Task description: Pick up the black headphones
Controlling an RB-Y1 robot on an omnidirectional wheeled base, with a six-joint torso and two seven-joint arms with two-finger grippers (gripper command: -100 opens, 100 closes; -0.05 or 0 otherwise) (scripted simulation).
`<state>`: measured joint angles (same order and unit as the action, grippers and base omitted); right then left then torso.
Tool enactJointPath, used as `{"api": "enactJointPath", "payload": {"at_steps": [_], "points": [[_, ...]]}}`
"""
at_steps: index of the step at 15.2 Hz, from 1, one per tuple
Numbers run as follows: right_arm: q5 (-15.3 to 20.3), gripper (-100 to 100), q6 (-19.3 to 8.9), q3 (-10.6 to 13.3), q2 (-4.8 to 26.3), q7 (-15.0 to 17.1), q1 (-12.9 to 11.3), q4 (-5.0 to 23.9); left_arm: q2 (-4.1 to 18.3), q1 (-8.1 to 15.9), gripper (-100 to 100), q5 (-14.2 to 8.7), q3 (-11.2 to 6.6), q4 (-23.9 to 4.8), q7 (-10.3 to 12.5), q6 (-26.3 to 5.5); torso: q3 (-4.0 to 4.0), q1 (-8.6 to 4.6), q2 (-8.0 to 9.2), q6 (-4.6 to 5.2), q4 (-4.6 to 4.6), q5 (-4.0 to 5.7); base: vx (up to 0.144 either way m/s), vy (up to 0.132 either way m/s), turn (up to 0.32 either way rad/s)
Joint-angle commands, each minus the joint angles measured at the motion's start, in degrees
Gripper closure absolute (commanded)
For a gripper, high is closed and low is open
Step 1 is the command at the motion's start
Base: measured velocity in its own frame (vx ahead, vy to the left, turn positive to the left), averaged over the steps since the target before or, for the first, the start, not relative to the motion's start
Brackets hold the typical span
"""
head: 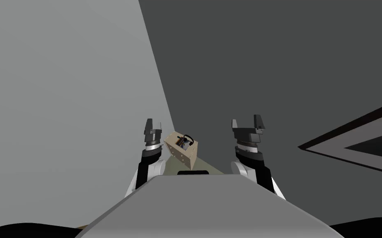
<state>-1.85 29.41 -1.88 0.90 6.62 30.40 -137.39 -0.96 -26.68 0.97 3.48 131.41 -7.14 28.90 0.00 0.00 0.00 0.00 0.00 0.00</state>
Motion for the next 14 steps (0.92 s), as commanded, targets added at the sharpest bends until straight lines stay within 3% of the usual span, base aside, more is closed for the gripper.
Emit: {"api": "enactJointPath", "payload": {"at_steps": [1,4,9,14], "points": [[0.0,0,0.0,0.0,0.0,0.0,0.0,0.0,2.1,0.3,-100,0.1,-0.02,-0.7,0.0,0.0,0.0,0.0,0.0,0.0,0.0,0.0,0.0,0.0,0.0],[0.0,0,0.0,0.0,0.0,0.0,0.0,0.0,5.1,1.1,-100,0.2,-0.07,-2.4,-0.1,-0.1,0.0,0.0,0.0,0.0,0.0,0.0,-0.002,-0.007,-0.015],[0.0,0,0.0,0.0,0.0,0.0,0.0,0.0,10.8,4.5,-100,0.8,-0.3,-9.6,-0.6,-0.4,0.01,-0.06,-0.02,0.01,0.01,0.01,-0.002,-0.019,-0.038],[0.0,0,0.0,0.0,0.0,0.0,0.0,0.0,12.3,6.4,-100,1.2,-0.43,-14.5,-0.9,-0.5,0.01,-0.07,-0.01,0.02,0.0,0.01,-0.004,-0.019,-0.026]]}}
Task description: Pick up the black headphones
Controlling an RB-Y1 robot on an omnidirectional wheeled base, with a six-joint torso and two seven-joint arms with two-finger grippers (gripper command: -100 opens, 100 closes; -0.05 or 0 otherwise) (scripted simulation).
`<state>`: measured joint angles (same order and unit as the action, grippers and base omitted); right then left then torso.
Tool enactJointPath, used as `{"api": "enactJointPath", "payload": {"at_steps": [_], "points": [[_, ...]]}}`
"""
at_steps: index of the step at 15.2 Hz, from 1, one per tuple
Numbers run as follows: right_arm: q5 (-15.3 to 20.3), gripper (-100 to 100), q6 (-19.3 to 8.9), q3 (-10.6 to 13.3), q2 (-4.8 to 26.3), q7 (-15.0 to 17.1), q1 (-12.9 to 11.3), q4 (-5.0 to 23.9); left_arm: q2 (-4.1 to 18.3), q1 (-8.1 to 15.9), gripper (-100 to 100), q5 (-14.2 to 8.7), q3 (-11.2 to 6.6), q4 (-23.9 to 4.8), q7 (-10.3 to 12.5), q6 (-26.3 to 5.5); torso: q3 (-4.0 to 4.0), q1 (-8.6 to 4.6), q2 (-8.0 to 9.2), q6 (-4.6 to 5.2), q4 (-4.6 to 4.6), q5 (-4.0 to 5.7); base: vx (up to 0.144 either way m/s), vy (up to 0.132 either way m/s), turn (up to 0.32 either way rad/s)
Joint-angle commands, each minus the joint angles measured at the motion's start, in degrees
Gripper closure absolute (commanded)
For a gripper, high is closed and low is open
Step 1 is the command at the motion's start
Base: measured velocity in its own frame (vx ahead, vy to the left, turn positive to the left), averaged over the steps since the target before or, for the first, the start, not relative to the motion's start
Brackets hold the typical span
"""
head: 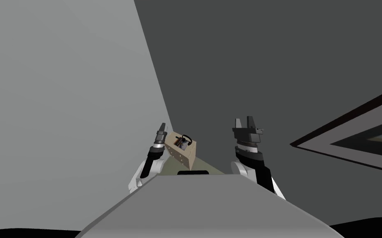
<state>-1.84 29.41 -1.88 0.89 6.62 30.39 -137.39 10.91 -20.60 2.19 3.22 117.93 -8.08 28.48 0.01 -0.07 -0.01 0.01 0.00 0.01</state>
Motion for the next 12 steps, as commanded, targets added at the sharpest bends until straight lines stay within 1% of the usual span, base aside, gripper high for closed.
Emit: {"api": "enactJointPath", "payload": {"at_steps": [1,2,3,4,5,6,7,8,9,10,11,12], "points": [[0.0,0,0.0,0.0,0.0,0.0,0.0,0.0,1.0,1.4,-100,0.2,-0.24,-2.9,-0.1,-0.2,0.0,0.0,0.0,0.0,0.0,0.0,-0.003,-0.017,-0.035],[0.0,0,0.0,0.0,0.0,0.0,0.0,0.0,1.0,1.4,-100,0.2,-0.24,-3.4,-0.1,-0.2,0.0,0.0,0.0,0.0,0.0,0.0,-0.004,-0.015,-0.03],[0.0,0,0.0,0.0,0.0,0.0,0.0,0.0,1.5,2.5,-100,0.4,-0.31,-5.3,-0.3,-0.3,0.0,0.01,0.0,0.0,0.0,0.0,-0.003,-0.016,-0.039],[0.0,0,0.0,0.0,0.0,0.0,0.0,0.0,1.5,2.5,-100,0.4,-0.31,-5.9,-0.3,-0.3,0.0,0.01,0.0,0.0,0.0,0.0,-0.002,-0.015,-0.033],[0.0,0,0.0,0.0,0.0,0.0,0.0,0.0,1.9,3.7,-100,0.6,-0.39,-7.4,-0.4,-0.4,0.0,0.01,0.0,0.0,0.0,0.0,-0.003,-0.019,-0.036],[0.0,0,0.0,0.0,0.0,0.0,0.0,0.0,1.9,3.7,-100,0.6,-0.39,-8.5,-0.4,-0.4,0.0,0.0,0.0,0.0,0.0,0.0,-0.003,-0.019,-0.027],[0.0,0,0.0,0.0,0.0,0.0,0.0,0.0,1.9,3.7,-100,0.6,-0.39,-8.5,-0.4,-0.4,0.0,0.0,0.0,0.0,0.0,0.0,-0.001,-0.013,-0.008],[0.0,0,0.0,0.0,0.0,0.0,0.0,0.0,2.2,4.9,-100,0.8,-0.47,-10.5,-0.6,-0.5,0.0,0.01,0.0,-0.01,0.0,0.0,-0.001,-0.014,-0.021],[0.0,0,0.0,0.0,0.0,0.0,0.0,0.0,2.2,4.9,-100,0.8,-0.47,-11.2,-0.6,-0.5,0.0,0.01,-0.01,0.0,0.0,0.0,-0.001,-0.015,-0.033],[0.0,0,0.0,0.0,0.0,0.0,0.0,0.0,2.5,6.1,-100,1.1,-0.55,-12.6,-0.7,-0.6,0.0,0.01,-0.01,0.0,0.0,0.0,-0.004,-0.018,-0.042],[0.0,0,0.0,0.0,0.0,0.0,0.0,0.0,2.5,6.1,-100,1.1,-0.55,-13.6,-0.7,-0.6,0.0,0.0,0.0,0.01,0.0,0.0,-0.003,-0.02,-0.034],[0.0,0,0.0,0.0,0.0,0.0,0.0,0.0,2.5,6.1,-100,1.1,-0.55,-14.0,-0.7,-0.6,0.0,-0.01,0.0,0.0,0.0,0.0,-0.001,-0.015,-0.011]]}}
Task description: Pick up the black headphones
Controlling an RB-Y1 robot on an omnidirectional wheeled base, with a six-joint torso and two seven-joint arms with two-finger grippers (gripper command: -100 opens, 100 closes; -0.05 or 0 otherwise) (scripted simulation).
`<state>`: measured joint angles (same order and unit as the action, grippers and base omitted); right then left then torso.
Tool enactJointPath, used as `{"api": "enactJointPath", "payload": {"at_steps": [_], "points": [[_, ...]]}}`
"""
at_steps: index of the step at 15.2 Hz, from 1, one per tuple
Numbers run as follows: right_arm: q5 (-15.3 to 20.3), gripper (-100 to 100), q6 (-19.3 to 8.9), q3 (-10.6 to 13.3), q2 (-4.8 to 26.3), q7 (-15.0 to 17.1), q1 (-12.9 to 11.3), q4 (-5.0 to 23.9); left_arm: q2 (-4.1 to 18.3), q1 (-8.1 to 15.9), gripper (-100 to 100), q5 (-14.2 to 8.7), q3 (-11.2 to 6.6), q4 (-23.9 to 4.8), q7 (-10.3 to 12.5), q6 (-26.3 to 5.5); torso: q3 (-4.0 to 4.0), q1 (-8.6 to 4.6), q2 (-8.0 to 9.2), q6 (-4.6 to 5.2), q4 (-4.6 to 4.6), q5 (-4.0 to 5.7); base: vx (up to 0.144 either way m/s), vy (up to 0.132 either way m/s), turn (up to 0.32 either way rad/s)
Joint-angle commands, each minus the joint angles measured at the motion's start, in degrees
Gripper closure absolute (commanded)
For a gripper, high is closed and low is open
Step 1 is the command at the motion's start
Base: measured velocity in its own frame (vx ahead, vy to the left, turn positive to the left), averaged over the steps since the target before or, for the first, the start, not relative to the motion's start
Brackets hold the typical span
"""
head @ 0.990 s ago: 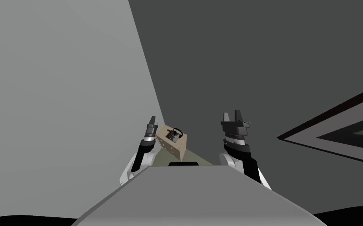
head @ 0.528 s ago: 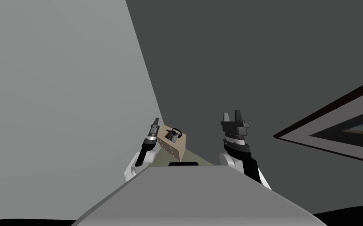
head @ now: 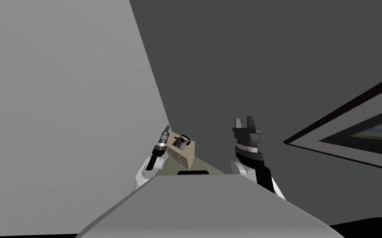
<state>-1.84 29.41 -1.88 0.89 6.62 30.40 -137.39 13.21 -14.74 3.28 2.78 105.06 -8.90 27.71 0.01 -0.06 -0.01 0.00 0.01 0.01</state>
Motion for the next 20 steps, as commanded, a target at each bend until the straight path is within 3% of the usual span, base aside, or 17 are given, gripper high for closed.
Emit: {"api": "enactJointPath", "payload": {"at_steps": [1,3,6,11,16,20], "points": [[0.0,0,0.0,0.0,0.0,0.0,0.0,0.0,0.3,1.5,-100,0.2,-0.2,-2.9,-0.1,0.1,0.0,0.0,0.0,0.0,0.0,0.0,-0.001,-0.016,-0.024],[0.0,0,0.0,0.0,0.0,0.0,0.0,0.0,0.3,1.5,-100,0.2,-0.2,-4.0,-0.1,0.1,0.0,0.0,-0.01,0.01,0.0,0.0,-0.001,-0.014,-0.023],[0.0,0,0.0,0.0,0.0,0.0,0.0,0.0,0.4,4.2,-100,0.7,-0.37,-8.5,-0.5,-0.1,0.0,0.01,0.0,0.0,0.0,0.0,-0.003,-0.016,-0.034],[0.0,0,0.0,0.0,0.0,0.0,0.0,0.0,0.3,5.5,-100,1.0,-0.46,-12.9,-0.7,-0.2,0.0,-0.01,0.01,0.01,0.0,0.0,-0.003,-0.017,-0.026],[0.0,0,0.0,0.0,0.0,0.0,0.0,0.0,-0.1,9.6,-100,1.7,-0.74,-20.5,-1.2,-0.6,0.0,-0.03,0.0,0.0,0.0,0.0,-0.002,-0.02,-0.038],[0.0,0,0.0,0.0,0.0,0.0,0.0,0.0,-0.4,10.9,-100,2.0,-0.83,-25.1,-1.4,-0.7,0.0,-0.02,0.0,0.01,0.0,0.0,-0.001,-0.018,-0.027]]}}
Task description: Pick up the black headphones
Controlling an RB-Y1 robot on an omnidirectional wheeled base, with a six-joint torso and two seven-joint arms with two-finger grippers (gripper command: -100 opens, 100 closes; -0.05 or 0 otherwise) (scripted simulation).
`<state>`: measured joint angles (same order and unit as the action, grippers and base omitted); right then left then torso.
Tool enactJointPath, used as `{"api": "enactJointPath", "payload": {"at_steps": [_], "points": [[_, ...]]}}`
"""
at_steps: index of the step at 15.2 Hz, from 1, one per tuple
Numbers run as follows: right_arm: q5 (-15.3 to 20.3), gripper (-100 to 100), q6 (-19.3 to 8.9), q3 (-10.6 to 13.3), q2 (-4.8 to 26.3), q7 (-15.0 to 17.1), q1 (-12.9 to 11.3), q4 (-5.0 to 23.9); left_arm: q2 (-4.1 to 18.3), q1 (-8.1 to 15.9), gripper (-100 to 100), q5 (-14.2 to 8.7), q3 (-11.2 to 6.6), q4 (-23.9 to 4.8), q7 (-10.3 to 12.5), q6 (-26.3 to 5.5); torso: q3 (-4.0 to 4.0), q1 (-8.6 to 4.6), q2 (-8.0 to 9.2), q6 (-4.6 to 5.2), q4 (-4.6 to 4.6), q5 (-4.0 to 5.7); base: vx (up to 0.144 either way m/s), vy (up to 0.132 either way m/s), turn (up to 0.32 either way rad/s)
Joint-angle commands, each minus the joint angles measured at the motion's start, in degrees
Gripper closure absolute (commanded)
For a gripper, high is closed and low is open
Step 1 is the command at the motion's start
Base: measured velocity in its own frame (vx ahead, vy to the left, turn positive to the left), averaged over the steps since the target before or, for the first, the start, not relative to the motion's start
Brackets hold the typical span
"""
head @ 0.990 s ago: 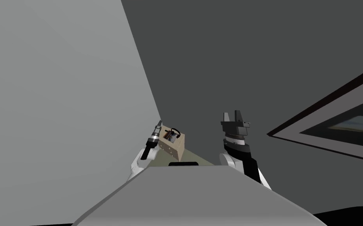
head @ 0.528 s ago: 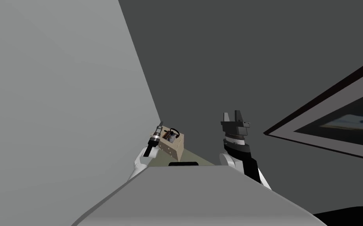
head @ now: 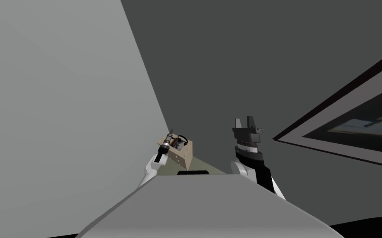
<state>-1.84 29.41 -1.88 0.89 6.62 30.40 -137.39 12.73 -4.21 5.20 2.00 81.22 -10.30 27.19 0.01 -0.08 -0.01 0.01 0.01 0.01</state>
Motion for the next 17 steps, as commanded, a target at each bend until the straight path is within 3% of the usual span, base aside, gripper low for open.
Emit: {"api": "enactJointPath", "payload": {"at_steps": [1,17], "points": [[0.0,0,0.0,0.0,0.0,0.0,0.0,0.0,-0.2,1.7,-100,0.3,-0.13,-2.9,-0.2,-0.3,0.0,0.0,0.0,0.0,0.0,0.0,0.0,-0.024,-0.051],[0.0,0,0.0,0.0,0.0,0.0,0.0,0.0,-2.6,9.3,-100,1.7,-0.63,-21.3,-1.2,-0.9,-0.01,0.0,0.02,0.0,-0.01,0.0,-0.003,-0.016,-0.027]]}}
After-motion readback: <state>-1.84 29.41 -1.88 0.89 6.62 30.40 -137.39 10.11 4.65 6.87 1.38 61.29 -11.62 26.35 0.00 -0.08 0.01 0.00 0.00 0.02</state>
